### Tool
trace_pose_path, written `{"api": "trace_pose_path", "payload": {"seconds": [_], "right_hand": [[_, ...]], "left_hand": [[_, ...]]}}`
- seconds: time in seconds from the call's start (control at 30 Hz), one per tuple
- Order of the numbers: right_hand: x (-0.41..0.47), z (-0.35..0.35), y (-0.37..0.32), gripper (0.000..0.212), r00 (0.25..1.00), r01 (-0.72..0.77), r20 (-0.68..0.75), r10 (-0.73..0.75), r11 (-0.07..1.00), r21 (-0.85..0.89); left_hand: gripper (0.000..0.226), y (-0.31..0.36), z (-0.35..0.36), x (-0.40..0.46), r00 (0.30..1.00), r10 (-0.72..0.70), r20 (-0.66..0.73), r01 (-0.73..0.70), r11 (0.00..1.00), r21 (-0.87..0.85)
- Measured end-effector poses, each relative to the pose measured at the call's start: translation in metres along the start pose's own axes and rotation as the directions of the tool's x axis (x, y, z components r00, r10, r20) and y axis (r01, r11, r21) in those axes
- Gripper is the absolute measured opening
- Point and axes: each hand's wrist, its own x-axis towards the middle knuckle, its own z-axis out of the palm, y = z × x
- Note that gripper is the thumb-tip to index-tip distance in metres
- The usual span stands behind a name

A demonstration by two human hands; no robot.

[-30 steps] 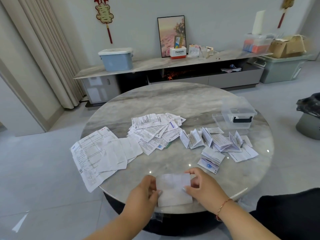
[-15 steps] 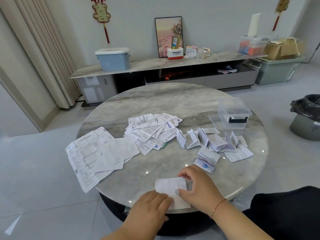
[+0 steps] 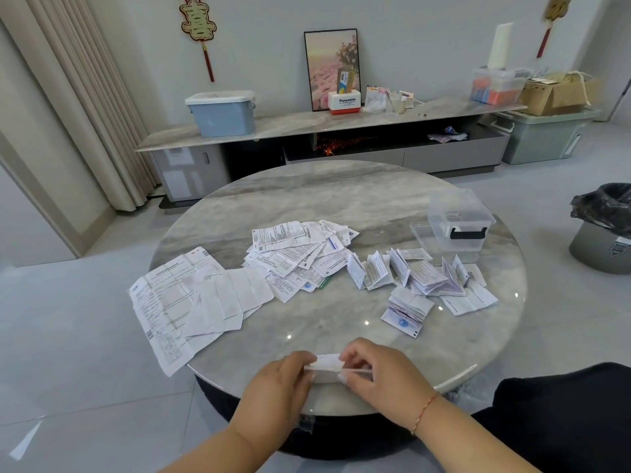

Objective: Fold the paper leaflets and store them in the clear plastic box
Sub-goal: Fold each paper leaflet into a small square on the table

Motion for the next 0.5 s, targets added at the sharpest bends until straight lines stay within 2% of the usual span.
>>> {"api": "trace_pose_path", "payload": {"seconds": [0.07,0.13,0.23,0.3,0.37,0.43,0.5], "right_hand": [[0.004,0.001,0.001,0.012,0.992,-0.101,-0.072,0.105,0.993,0.066],[0.009,0.003,0.003,0.016,0.976,-0.172,-0.121,0.182,0.981,0.085],[0.013,0.006,0.004,0.017,0.965,-0.215,-0.140,0.222,0.975,0.064],[0.016,0.009,0.004,0.021,0.973,-0.188,-0.144,0.181,0.981,-0.037],[0.017,0.011,0.002,0.023,0.977,-0.184,-0.127,0.170,0.977,-0.106],[0.017,0.011,0.000,0.021,0.976,-0.201,-0.096,0.194,0.977,-0.073],[0.017,0.008,-0.003,0.019,0.971,-0.213,-0.093,0.219,0.974,0.076]], "left_hand": [[0.022,-0.001,0.004,0.002,0.990,-0.144,0.008,0.144,0.985,-0.098],[0.023,-0.002,0.005,0.002,0.981,-0.191,-0.022,0.187,0.976,-0.114],[0.035,-0.006,0.011,-0.001,0.994,-0.051,-0.098,0.051,0.999,-0.002],[0.039,-0.005,0.014,-0.001,0.993,0.090,-0.076,-0.086,0.994,0.062],[0.035,-0.001,0.015,0.001,0.987,0.161,-0.028,-0.158,0.983,0.089],[0.037,0.002,0.017,0.001,0.990,0.144,0.008,-0.144,0.984,0.102],[0.045,0.005,0.017,0.003,0.998,0.056,-0.028,-0.054,0.996,0.072]]}}
